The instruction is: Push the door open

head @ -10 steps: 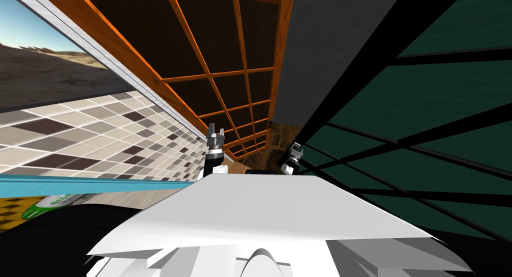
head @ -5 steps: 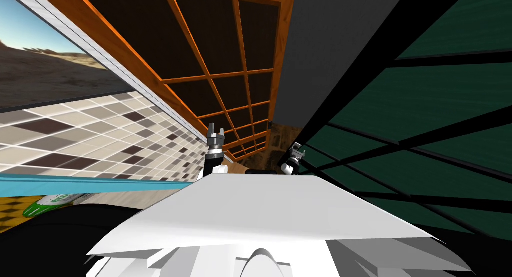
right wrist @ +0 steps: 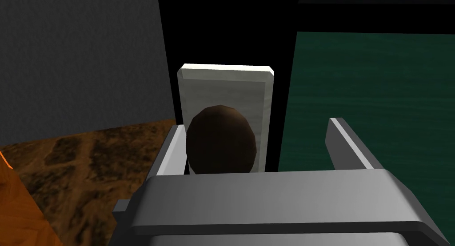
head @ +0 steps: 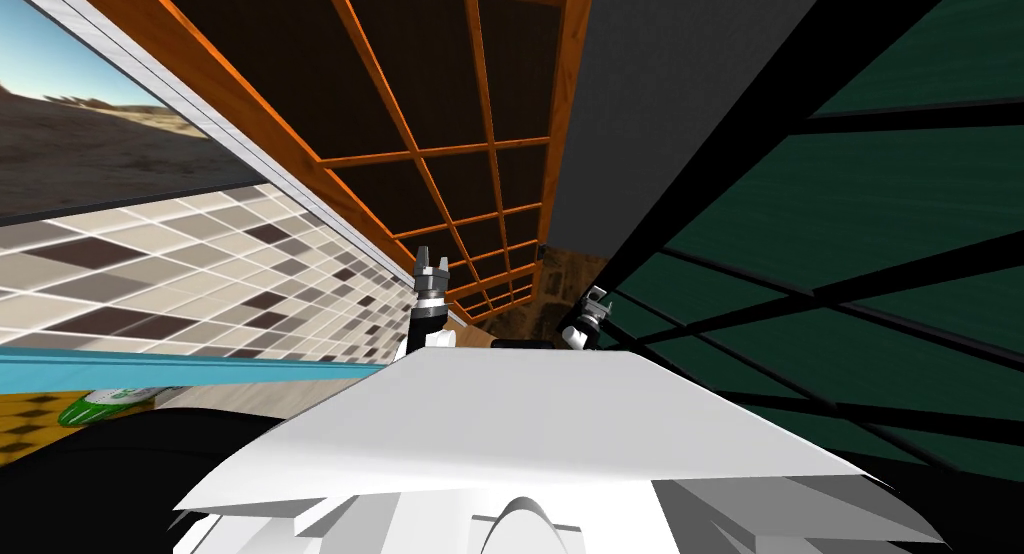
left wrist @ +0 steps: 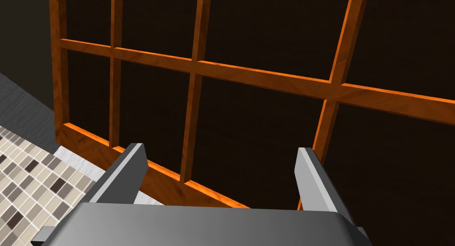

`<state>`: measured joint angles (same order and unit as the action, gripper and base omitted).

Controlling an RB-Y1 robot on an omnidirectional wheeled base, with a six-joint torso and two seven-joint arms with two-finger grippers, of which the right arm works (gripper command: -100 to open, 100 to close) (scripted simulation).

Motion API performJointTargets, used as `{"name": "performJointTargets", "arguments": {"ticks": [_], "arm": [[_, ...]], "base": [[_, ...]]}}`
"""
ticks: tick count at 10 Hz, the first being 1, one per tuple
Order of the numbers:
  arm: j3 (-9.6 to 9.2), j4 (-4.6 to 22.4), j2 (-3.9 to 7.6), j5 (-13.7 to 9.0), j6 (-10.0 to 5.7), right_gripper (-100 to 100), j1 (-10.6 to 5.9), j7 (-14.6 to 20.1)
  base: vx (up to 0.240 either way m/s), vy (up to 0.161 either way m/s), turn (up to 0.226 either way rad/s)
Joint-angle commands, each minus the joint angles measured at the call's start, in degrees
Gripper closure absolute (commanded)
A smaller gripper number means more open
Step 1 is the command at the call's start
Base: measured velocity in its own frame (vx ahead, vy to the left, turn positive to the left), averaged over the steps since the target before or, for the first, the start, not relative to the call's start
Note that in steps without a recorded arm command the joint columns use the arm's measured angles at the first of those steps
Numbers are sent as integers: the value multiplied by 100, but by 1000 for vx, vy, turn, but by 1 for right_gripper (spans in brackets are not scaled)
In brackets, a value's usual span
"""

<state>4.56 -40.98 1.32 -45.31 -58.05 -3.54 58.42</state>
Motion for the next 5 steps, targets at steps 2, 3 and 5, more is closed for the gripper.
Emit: {"name": "performJointTargets", "arguments": {"ticks": [2, 3, 5], "arm": [[364, 167, 11, -37, -171, 100, -169, 0], [488, 235, -28, -43, -198, 100, -227, -15], [728, 367, -106, -53, -250, 100, -341, -46]], "base": [[69, -25, 60], [85, -37, 74], [99, -51, 58]]}}
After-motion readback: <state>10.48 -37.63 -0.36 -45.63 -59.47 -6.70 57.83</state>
